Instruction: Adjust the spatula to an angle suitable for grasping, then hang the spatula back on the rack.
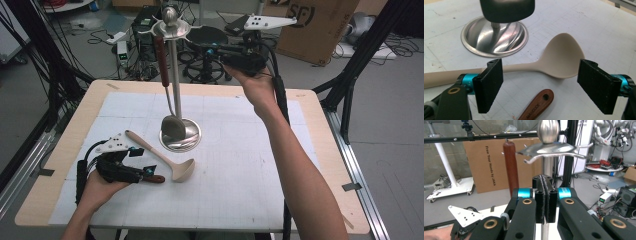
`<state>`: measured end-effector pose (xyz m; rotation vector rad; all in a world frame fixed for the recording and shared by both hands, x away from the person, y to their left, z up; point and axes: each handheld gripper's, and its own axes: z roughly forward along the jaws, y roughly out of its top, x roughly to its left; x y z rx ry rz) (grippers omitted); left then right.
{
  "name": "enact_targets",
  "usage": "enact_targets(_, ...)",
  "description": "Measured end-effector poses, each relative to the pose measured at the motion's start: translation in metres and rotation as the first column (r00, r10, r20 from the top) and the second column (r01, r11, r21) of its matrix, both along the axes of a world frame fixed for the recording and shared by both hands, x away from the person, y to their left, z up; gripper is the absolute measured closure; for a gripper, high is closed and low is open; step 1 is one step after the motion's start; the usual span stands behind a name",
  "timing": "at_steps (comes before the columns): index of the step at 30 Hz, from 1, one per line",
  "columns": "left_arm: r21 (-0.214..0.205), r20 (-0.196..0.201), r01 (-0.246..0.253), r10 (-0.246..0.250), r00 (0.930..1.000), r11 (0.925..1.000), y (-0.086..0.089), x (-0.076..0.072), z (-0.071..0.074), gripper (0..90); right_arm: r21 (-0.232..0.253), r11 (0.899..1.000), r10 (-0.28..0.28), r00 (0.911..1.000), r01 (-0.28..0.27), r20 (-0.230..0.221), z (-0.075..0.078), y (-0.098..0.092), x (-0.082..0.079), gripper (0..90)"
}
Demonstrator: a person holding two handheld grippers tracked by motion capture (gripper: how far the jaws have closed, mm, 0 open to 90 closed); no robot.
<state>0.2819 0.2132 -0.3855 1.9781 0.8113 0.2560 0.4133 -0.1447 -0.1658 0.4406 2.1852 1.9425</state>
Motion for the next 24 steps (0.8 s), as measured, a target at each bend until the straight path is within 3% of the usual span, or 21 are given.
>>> enact_targets(13,0.002,0.002,0.008,-0.008,1.0,1.0,-0.0002,-0.001,0.0,21.4,0.004,1.0,0.0,0.9997,0.0,0.022,0.0102,0.003,0.0021,89.3)
enact_targets(24,0.007,0.002,0.007,-0.007,1.0,1.0,-0.0007,-0.0014,-0.0001,21.4,0.009,1.0,0.006,0.9996,-0.006,0.029,0.0091,0.0068,0.0045,89.3)
